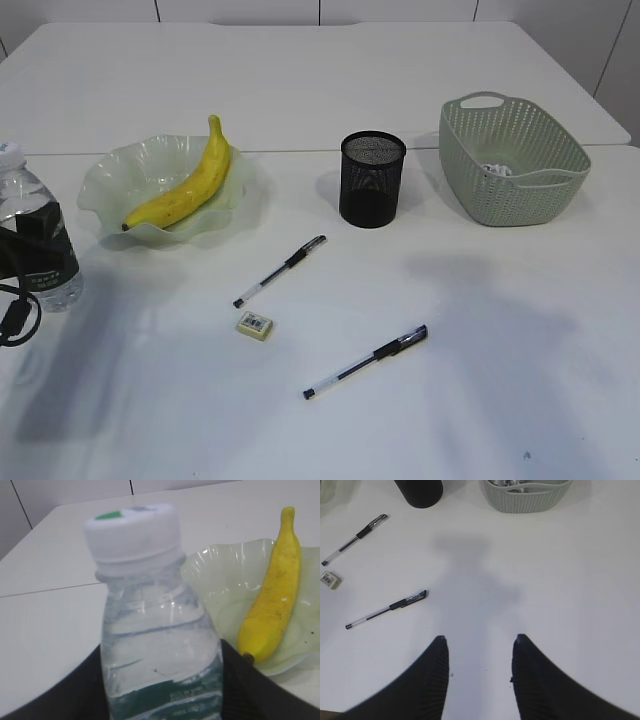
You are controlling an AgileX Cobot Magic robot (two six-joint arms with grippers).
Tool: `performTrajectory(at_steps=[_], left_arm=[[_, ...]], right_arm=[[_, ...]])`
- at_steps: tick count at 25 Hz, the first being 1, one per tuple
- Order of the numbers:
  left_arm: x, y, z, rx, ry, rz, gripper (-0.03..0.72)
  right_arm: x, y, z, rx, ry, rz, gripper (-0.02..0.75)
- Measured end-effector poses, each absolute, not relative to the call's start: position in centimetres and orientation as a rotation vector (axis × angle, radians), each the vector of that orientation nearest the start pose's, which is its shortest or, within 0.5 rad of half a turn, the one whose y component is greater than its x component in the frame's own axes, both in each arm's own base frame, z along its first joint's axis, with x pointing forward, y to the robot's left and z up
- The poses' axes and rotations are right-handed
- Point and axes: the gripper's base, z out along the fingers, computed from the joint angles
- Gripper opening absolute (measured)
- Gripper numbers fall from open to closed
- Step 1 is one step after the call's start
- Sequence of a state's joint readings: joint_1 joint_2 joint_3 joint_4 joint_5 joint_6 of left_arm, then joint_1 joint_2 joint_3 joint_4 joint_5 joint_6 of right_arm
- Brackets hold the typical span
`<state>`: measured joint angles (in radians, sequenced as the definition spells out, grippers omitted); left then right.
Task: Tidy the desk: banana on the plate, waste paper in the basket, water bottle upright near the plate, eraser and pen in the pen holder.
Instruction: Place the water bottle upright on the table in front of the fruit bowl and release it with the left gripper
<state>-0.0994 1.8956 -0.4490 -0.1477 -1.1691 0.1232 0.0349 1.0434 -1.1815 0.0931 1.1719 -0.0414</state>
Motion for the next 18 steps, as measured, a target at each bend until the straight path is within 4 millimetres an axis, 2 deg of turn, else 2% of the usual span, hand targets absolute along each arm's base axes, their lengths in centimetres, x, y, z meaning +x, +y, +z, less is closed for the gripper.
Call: performTrajectory(at_steps=[10,18], left_arm=[[28.91,-1.63,12.03,0.045,1.764,0.096,0.383],[29.74,-1.68,12.23,0.036,1.760,0.095,0.383]], right_arm=[[18.34,1.42,39.04,-0.086,2.513,0.120,0.315],[18.34,1.42,39.04,-0.086,2.513,0.120,0.315]])
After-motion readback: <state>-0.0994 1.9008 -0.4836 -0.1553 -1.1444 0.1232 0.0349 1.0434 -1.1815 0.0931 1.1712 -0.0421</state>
